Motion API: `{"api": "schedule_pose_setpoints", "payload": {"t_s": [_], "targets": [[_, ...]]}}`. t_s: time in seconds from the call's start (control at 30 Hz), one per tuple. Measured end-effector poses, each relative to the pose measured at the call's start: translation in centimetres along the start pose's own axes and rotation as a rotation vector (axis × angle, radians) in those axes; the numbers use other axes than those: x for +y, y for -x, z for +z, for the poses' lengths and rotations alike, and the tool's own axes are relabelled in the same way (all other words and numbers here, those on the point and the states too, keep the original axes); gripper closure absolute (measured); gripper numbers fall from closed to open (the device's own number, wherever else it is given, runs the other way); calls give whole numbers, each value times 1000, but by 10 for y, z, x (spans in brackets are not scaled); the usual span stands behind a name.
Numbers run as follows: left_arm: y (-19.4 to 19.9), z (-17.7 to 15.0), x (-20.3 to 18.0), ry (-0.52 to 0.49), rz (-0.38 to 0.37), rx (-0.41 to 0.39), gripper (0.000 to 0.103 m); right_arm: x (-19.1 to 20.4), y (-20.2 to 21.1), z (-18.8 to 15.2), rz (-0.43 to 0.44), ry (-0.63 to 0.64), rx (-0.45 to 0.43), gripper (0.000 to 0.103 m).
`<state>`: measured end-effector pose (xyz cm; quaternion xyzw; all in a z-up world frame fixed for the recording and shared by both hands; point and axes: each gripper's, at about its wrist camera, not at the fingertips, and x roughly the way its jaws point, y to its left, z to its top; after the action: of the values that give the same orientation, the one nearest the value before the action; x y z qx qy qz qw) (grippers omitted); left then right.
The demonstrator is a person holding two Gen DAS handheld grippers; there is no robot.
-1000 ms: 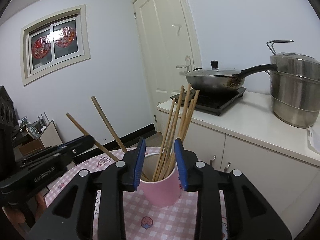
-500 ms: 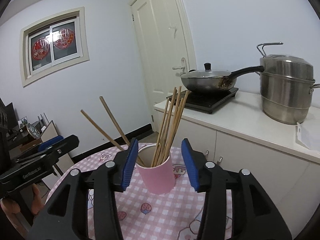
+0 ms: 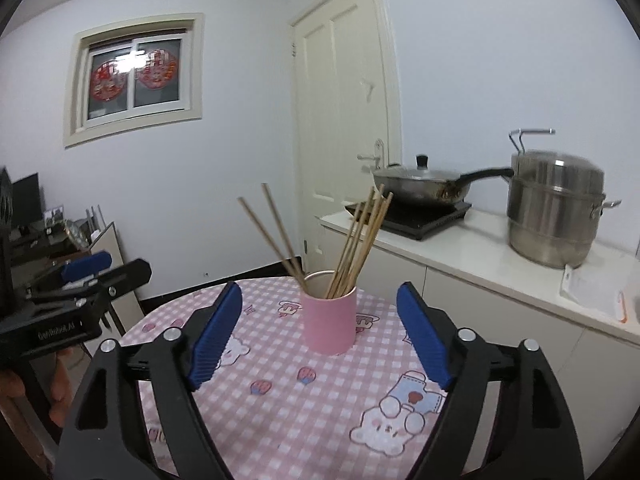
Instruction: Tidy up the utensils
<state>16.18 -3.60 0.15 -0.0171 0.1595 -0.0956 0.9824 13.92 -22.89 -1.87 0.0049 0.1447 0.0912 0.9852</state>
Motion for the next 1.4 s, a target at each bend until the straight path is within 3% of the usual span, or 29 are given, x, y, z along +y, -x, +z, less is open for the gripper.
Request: {"api": "schedule_pose_setpoints", "payload": {"t_s": [0.23, 0.57, 0.73, 0.93, 1.07, 1.4], "targets": [[59, -15, 2, 26, 42, -76, 11, 14, 48, -12, -19, 11, -52, 10], [121, -31, 5, 37, 123, -158, 8, 40, 94, -27, -11, -5, -103, 8], [137, -37, 1, -2, 133, -183, 7, 51, 110, -31, -8, 6, -155, 8], [146, -42, -3, -6, 80, -199, 6, 57, 113, -36, -22, 19, -155, 8], [149, -45, -5, -27, 99, -208, 6, 60, 116, -40, -30, 17, -160, 8], [150, -50, -9, -32, 65, -193, 6, 60, 125, -42, -42, 5, -173, 8]]}}
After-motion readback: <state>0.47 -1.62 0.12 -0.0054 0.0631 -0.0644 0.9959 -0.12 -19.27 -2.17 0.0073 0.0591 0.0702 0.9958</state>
